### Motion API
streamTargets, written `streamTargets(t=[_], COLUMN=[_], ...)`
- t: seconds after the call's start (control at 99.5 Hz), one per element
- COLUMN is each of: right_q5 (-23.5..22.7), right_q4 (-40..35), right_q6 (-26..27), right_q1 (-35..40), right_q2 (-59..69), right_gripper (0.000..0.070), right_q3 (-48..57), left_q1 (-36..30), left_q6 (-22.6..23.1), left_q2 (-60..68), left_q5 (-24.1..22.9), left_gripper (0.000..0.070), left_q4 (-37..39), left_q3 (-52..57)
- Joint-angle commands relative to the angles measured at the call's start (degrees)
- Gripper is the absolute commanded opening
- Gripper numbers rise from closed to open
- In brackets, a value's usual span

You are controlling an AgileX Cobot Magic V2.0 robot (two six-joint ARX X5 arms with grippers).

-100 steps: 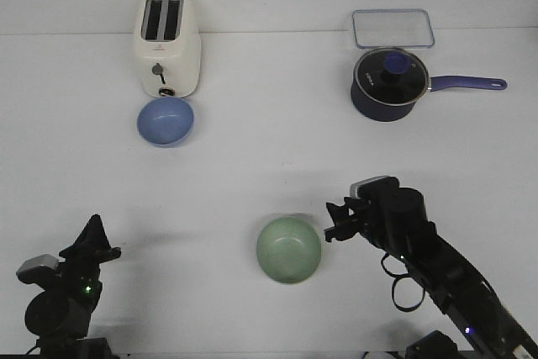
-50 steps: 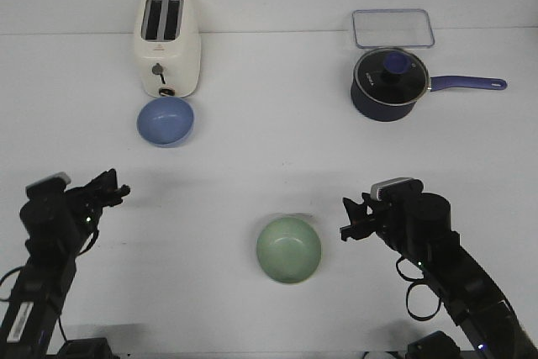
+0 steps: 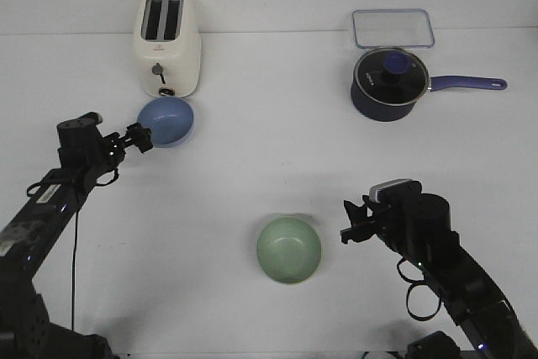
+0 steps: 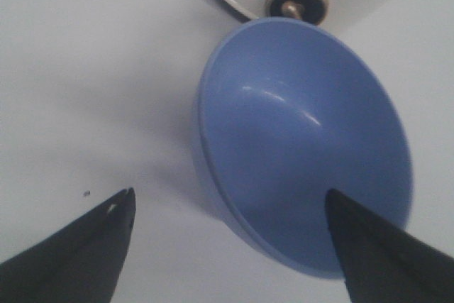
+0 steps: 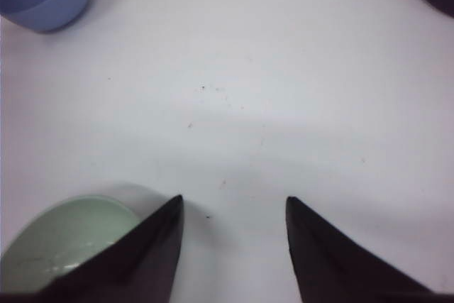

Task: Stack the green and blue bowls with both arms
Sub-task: 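Reach the left gripper forward and grasp the rim of the light blue bowl, then carry the blue bowl over the green bowl and lower it inside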

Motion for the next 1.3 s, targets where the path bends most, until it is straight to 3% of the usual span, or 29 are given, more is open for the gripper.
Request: streamTargets(t=[0.0,0.201,0.321,0.432,0.522,0.643,0.995,1.125,1.286], right_q5=[0.11,1.01,1.88,2.60,4.90,8.87,8.68,8.39,7.23], right_q4=[0.20,-0.70,-1.70,-2.14,-2.36,-2.10,3.63,4.35,5.51], right_q6=[-1.14,-1.11,-1.20,-1.20,-1.38,-1.49,-1.14,-1.07,-1.09], right_q1=[0.22,0.22,0.22,0.22,0.22,-0.55,-7.48,-8.26,-8.26], right_q2=[0.39,0.39,0.39,0.39,0.39,0.37,-2.73,-3.37,-3.37], right_gripper=[0.0296,0.0295,0.0295,0.0295,0.0295,0.0295,0.0295,0.0295,0.0295], right_q3=[0.79,0.79,0.79,0.79,0.79,0.68,-8.04,-9.92,-9.97], left_q1=[0.07,-0.02,-0.52,-0.83,-0.83,-0.76,-2.12,-6.08,-15.43], left_q6=[1.01,-1.11,-1.09,-1.09,-1.09,-0.81,7.98,8.55,6.71], left_q2=[4.46,13.16,16.09,16.37,15.80,13.86,-5.25,-15.67,-24.55], left_q5=[0.35,1.60,2.49,2.91,3.02,6.47,15.47,17.33,17.20], left_gripper=[0.0500,0.0467,0.0261,0.0000,0.0014,0.0014,0.0014,0.0014,0.0014], left_q4=[0.50,0.44,0.24,0.15,-0.44,-2.99,-16.70,-17.75,-16.48], left_q3=[3.34,10.10,12.31,12.46,12.46,12.46,10.27,4.15,-4.24])
